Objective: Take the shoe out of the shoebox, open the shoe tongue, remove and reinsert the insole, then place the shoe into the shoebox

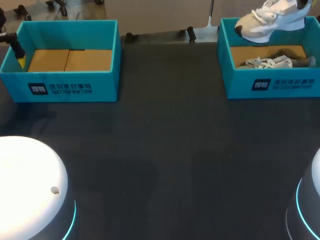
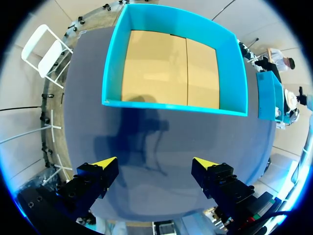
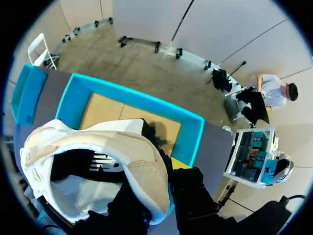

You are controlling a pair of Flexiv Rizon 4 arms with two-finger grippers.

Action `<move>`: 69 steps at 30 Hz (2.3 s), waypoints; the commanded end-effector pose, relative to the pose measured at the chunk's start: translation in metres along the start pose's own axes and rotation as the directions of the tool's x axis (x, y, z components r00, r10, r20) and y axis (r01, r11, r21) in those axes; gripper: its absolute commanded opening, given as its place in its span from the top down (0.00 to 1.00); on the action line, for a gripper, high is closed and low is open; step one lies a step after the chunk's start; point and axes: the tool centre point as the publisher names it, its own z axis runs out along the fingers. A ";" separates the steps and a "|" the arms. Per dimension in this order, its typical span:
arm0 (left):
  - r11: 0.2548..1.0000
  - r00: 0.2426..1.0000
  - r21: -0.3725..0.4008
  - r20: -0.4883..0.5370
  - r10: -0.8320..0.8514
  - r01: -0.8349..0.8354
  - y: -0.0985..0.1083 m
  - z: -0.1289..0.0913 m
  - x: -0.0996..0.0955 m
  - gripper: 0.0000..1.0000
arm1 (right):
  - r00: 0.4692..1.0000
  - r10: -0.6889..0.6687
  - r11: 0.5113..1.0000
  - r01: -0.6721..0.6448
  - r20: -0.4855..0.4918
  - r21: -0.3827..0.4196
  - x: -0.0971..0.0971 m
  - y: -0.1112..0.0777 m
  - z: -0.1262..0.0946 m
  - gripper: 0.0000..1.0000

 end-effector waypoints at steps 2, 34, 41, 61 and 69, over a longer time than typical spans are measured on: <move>1.000 1.000 -0.001 0.001 0.000 0.000 0.000 0.000 0.000 0.00 | 1.000 0.013 1.000 -0.013 0.006 0.004 -0.003 -0.006 -0.016 1.00; 1.000 1.000 -0.001 0.001 0.000 0.000 0.000 0.000 0.000 0.00 | 0.837 0.503 0.856 -0.517 0.214 0.012 -0.040 -0.024 -0.010 1.00; 1.000 1.000 -0.001 0.001 0.000 0.000 0.000 0.000 0.000 0.00 | 0.837 0.503 0.856 -0.517 0.214 0.012 -0.040 -0.024 -0.010 1.00; 1.000 1.000 -0.001 0.001 0.000 0.000 0.000 0.000 0.000 0.00 | 0.865 0.453 0.873 -0.480 0.215 0.089 -0.020 -0.044 0.026 1.00; 1.000 1.000 -0.001 0.001 0.000 0.000 0.000 0.000 0.000 0.00 | 0.870 0.440 0.873 -0.472 0.221 0.122 -0.008 -0.044 0.043 1.00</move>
